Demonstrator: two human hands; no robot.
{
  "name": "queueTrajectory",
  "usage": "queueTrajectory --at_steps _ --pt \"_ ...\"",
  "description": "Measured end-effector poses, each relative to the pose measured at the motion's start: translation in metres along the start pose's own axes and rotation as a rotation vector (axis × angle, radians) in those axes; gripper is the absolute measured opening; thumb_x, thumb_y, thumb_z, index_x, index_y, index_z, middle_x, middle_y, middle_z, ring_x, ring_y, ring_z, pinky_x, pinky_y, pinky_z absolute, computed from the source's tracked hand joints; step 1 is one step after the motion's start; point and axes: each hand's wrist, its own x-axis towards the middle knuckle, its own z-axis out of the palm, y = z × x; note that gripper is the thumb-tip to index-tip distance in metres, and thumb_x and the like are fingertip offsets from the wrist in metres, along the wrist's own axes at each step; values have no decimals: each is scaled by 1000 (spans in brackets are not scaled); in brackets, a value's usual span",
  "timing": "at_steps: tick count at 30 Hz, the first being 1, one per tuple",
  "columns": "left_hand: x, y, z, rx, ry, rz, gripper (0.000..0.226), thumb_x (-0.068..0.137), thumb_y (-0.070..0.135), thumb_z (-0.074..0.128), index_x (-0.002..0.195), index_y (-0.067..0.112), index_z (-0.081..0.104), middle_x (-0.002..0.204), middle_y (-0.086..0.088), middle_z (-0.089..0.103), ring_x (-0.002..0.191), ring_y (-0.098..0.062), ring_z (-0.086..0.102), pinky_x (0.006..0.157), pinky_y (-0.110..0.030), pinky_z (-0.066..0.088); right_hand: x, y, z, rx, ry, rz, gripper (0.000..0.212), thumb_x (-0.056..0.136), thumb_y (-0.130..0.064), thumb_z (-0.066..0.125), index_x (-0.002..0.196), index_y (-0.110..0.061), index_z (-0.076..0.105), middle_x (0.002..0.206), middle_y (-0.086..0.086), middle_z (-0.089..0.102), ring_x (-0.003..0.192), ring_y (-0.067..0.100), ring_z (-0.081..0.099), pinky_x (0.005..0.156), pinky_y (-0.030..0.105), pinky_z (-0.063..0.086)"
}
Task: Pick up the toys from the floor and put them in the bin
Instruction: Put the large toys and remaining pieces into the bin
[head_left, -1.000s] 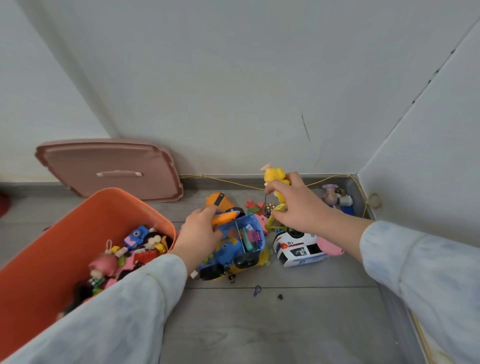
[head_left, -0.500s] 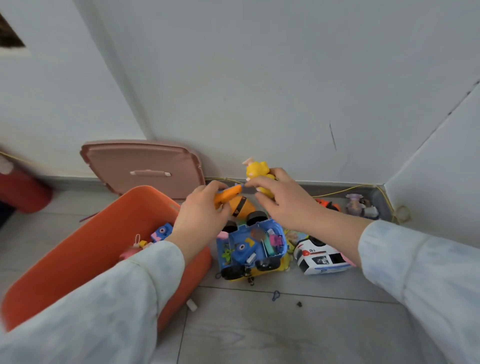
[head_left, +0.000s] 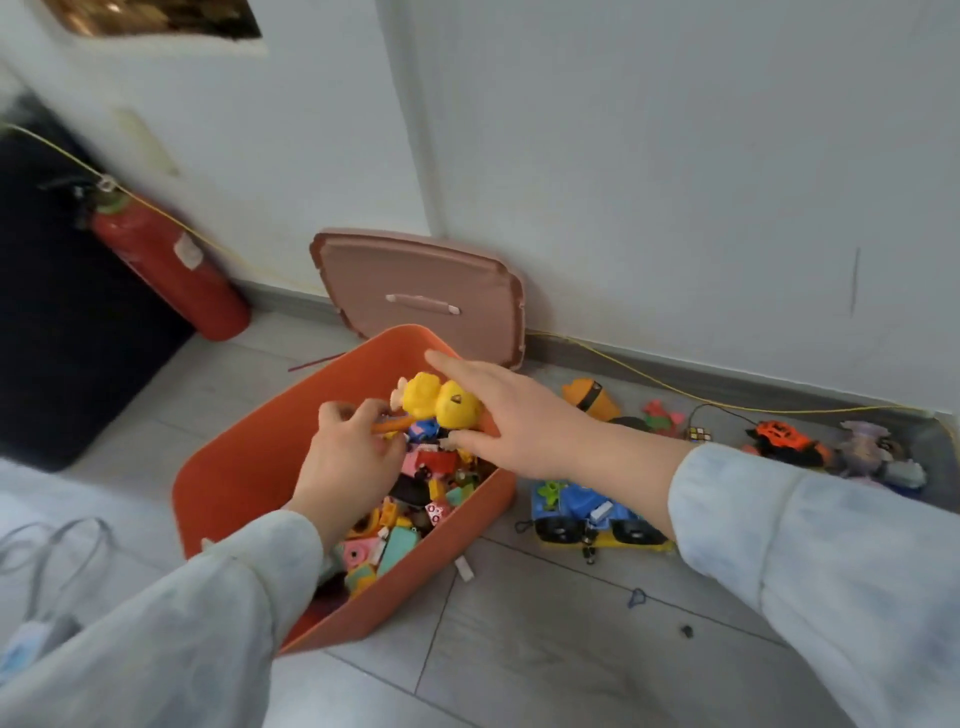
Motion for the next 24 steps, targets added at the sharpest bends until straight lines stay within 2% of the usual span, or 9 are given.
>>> queueTrajectory --at_steps 2,3,5,8,12,15,19,21,24 --pt "1 -17 -1 -9 -70 -31 30 87 40 56 116 34 61 140 -9 39 116 -31 54 95 -36 47 7 -4 8 17 -27 -45 75 96 -37 60 155 -46 15 161 -7 29 141 13 37 115 28 32" --pt "1 -22 -1 -21 -120 -32 29 87 38 58 116 35 63 140 -9 41 118 -26 51 94 -31 44 8 -4 10 16 -18 -55 70 97 -36 59 155 -44 20 159 -8 31 141 11 37 114 27 32" --pt "-1 -28 -1 -19 -215 -4 33 88 37 60 121 36 64 134 -5 50 113 -21 51 89 -27 39 8 -2 12 7 27 -48 61 98 -35 58 153 -36 32 155 -9 38 139 6 36 111 21 30" --pt "-4 -23 5 -22 -277 46 41 91 35 58 132 32 57 127 -2 54 105 -20 51 84 -28 38 3 9 10 -17 80 -13 54 97 -35 58 148 -32 41 148 -9 44 134 4 39 106 16 27" --pt "3 -1 13 -93 -168 101 47 91 20 57 136 28 53 122 1 50 111 -20 52 88 -26 37 -11 30 0 -80 114 93 52 97 -38 55 147 -31 42 146 -7 45 134 12 41 111 30 35" --pt "13 36 13 -156 -73 213 47 90 16 57 136 27 52 125 5 47 109 -10 48 93 -23 36 -30 53 -12 -163 83 254 54 95 -38 55 146 -30 41 147 -1 42 134 25 41 111 43 38" --pt "15 91 15 -213 19 418 46 89 12 56 133 25 55 122 6 47 87 4 47 90 -16 35 -59 93 -24 -292 -84 580 66 88 -45 59 148 -30 36 145 9 44 131 36 43 106 48 42" --pt "12 115 22 -246 30 528 46 86 7 56 129 22 59 122 4 50 93 8 46 90 -7 33 -77 107 -28 -273 -195 683 70 84 -52 63 144 -28 38 135 9 54 123 33 52 98 44 47" --pt "2 138 34 -262 15 648 43 85 9 56 125 22 62 120 4 52 98 -2 52 92 -14 39 -102 116 -32 -104 -282 741 59 87 -55 63 129 -20 41 97 2 65 82 16 62 63 31 48"
